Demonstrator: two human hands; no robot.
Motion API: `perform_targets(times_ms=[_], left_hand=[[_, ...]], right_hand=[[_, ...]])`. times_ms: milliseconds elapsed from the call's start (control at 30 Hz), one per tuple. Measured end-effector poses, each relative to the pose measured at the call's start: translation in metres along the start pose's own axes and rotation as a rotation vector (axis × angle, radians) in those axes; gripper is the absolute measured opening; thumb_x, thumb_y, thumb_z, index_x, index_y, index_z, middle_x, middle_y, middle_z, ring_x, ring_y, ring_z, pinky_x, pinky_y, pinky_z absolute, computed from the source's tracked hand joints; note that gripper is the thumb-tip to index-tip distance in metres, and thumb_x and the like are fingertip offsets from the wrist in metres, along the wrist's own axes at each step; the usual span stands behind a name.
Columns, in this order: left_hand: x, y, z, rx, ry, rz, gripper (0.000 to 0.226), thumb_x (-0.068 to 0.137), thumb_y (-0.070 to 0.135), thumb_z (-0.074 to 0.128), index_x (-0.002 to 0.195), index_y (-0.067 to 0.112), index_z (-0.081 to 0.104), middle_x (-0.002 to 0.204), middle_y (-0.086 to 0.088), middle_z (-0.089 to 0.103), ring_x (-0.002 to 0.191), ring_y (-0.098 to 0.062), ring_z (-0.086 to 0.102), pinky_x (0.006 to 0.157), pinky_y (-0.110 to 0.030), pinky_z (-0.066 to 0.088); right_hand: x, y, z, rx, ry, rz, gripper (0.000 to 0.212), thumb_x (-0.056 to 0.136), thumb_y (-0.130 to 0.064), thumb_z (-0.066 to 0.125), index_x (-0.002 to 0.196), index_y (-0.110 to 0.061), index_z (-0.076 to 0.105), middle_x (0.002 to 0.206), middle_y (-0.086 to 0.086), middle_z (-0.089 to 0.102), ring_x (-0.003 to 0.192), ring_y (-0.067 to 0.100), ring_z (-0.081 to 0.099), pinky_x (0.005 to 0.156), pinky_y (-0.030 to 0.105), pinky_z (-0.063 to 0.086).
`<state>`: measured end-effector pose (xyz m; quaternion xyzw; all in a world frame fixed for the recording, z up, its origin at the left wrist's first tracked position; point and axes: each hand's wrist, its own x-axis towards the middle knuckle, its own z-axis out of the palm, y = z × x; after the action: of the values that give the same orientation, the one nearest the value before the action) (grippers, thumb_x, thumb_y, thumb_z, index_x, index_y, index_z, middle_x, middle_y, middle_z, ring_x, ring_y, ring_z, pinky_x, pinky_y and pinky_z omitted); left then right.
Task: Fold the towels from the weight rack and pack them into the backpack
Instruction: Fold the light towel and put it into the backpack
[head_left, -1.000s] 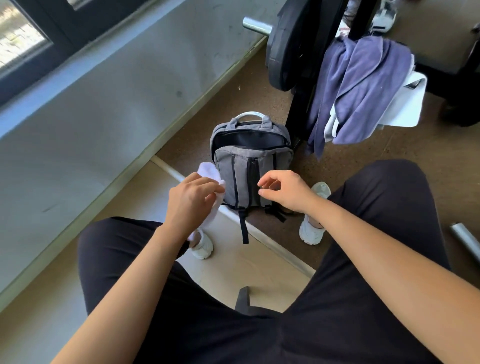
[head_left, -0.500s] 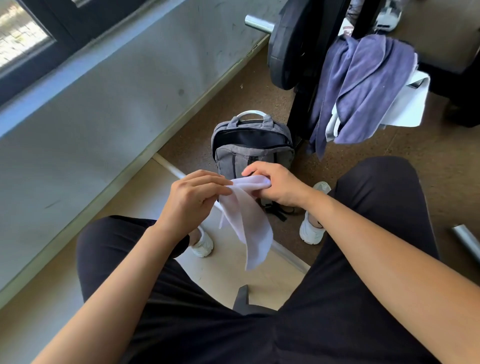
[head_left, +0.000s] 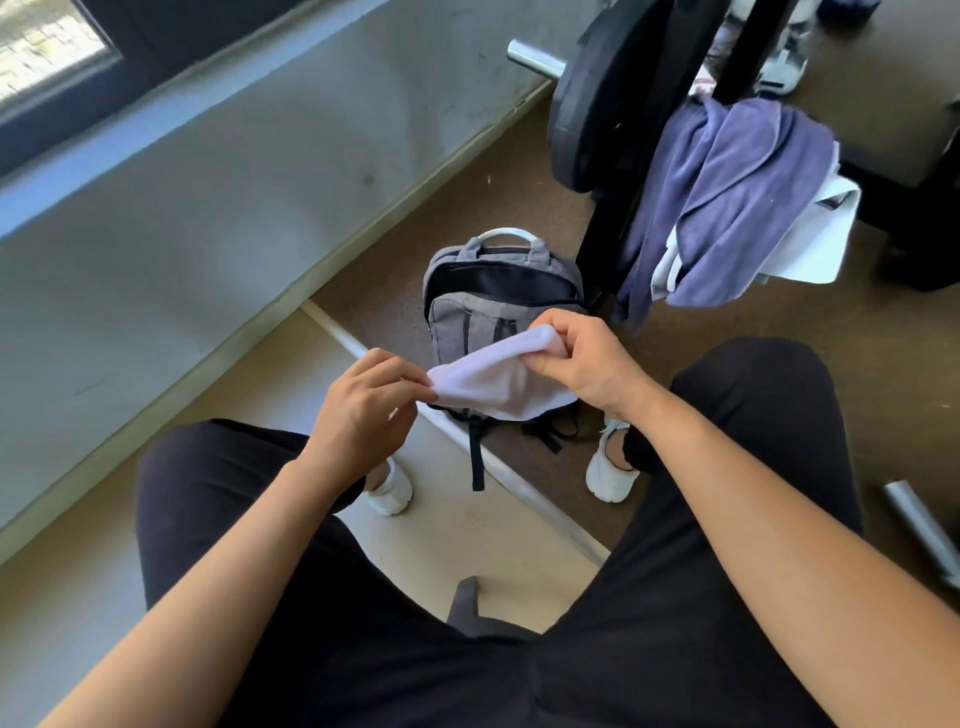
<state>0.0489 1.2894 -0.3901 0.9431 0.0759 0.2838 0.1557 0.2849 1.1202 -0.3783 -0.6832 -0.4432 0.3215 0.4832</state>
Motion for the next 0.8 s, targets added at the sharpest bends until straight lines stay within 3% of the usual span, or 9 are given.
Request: perform_targets(times_ms=[100,167,267,333,433,500,567,667,800], left_hand=[[0.005,0.012,-0.001,-0.228,0.005,-0.284,0.015,0.073,0.012,0.064,0.086,0.012,0.07,0.099,-0.002,0.065,0.09,-0.025,0.063,0.077,-0.044,0.053],[0.014,0.019,0.003,-0.38,-0.067,-0.417,0.04,0.074,0.029,0.069,0.11,0.013,0.065,0.115,-0.002,0.061,0.108,-0.022,0.06,0.092,-0.039,0.052],[0.027,0.024,0.019,-0.338,-0.237,-0.344,0.092,0.069,0.051,0.082,0.148,0.018,0.046,0.15,0.005,0.048,0.138,-0.02,0.043,0.114,-0.036,0.036],[0.034,0.028,0.031,-0.299,-0.32,-0.309,0.108,0.064,0.056,0.083,0.156,0.026,0.036,0.158,0.01,0.039,0.146,-0.019,0.031,0.119,-0.04,0.028],[0.045,0.028,0.041,-0.292,-0.51,-0.304,0.077,0.064,0.051,0.081,0.135,0.037,0.054,0.135,0.015,0.057,0.133,-0.012,0.043,0.106,-0.035,0.03],[0.05,0.027,0.04,-0.262,-0.594,-0.305,0.038,0.068,0.04,0.085,0.098,0.034,0.063,0.089,0.012,0.064,0.088,-0.014,0.058,0.078,-0.034,0.04],[0.047,0.019,0.037,-0.28,-0.621,-0.392,0.031,0.069,0.038,0.087,0.081,0.03,0.06,0.068,0.01,0.055,0.066,-0.014,0.051,0.062,-0.035,0.039],[0.034,0.007,0.029,-0.413,-0.525,-0.565,0.038,0.063,0.044,0.086,0.071,0.016,0.062,0.061,0.007,0.053,0.058,-0.01,0.046,0.057,-0.029,0.036],[0.018,0.007,0.023,-1.007,-0.28,-0.842,0.029,0.074,0.025,0.086,0.097,0.012,0.076,0.089,0.0,0.076,0.083,-0.014,0.07,0.075,-0.025,0.053]], right_hand=[[-0.002,-0.002,-0.001,-0.034,-0.038,-0.029,0.009,0.091,-0.005,0.071,0.092,-0.011,0.064,0.083,-0.009,0.06,0.076,0.0,0.054,0.073,0.013,0.042],[-0.002,-0.003,-0.001,-0.048,-0.074,-0.029,0.009,0.09,-0.006,0.072,0.094,-0.009,0.065,0.084,-0.007,0.061,0.076,0.001,0.054,0.073,0.014,0.042],[-0.005,-0.005,-0.002,-0.04,-0.145,-0.031,0.009,0.091,-0.007,0.073,0.094,-0.009,0.064,0.084,-0.004,0.062,0.075,0.002,0.054,0.071,0.015,0.042],[-0.007,-0.004,-0.002,-0.02,-0.205,-0.02,0.009,0.092,-0.008,0.072,0.094,-0.007,0.064,0.083,-0.002,0.061,0.076,0.004,0.054,0.07,0.017,0.042],[-0.01,-0.002,-0.003,-0.014,-0.282,0.008,0.007,0.092,-0.008,0.072,0.096,-0.01,0.065,0.084,-0.003,0.063,0.078,0.004,0.055,0.072,0.019,0.043],[-0.011,0.0,-0.004,-0.009,-0.289,0.018,0.011,0.092,-0.005,0.071,0.094,-0.014,0.065,0.081,-0.011,0.062,0.075,0.0,0.055,0.07,0.015,0.042],[-0.01,0.004,-0.004,0.007,-0.25,0.037,0.01,0.092,-0.001,0.069,0.096,-0.009,0.065,0.082,-0.01,0.062,0.075,0.0,0.054,0.07,0.014,0.042],[-0.007,0.009,-0.006,0.037,-0.154,0.063,0.007,0.093,-0.003,0.068,0.1,-0.004,0.066,0.086,-0.006,0.062,0.079,0.001,0.056,0.073,0.014,0.043],[-0.005,0.007,-0.003,0.23,-0.025,0.105,0.008,0.095,-0.008,0.066,0.103,-0.007,0.068,0.089,-0.003,0.066,0.085,0.008,0.06,0.076,0.019,0.048]])
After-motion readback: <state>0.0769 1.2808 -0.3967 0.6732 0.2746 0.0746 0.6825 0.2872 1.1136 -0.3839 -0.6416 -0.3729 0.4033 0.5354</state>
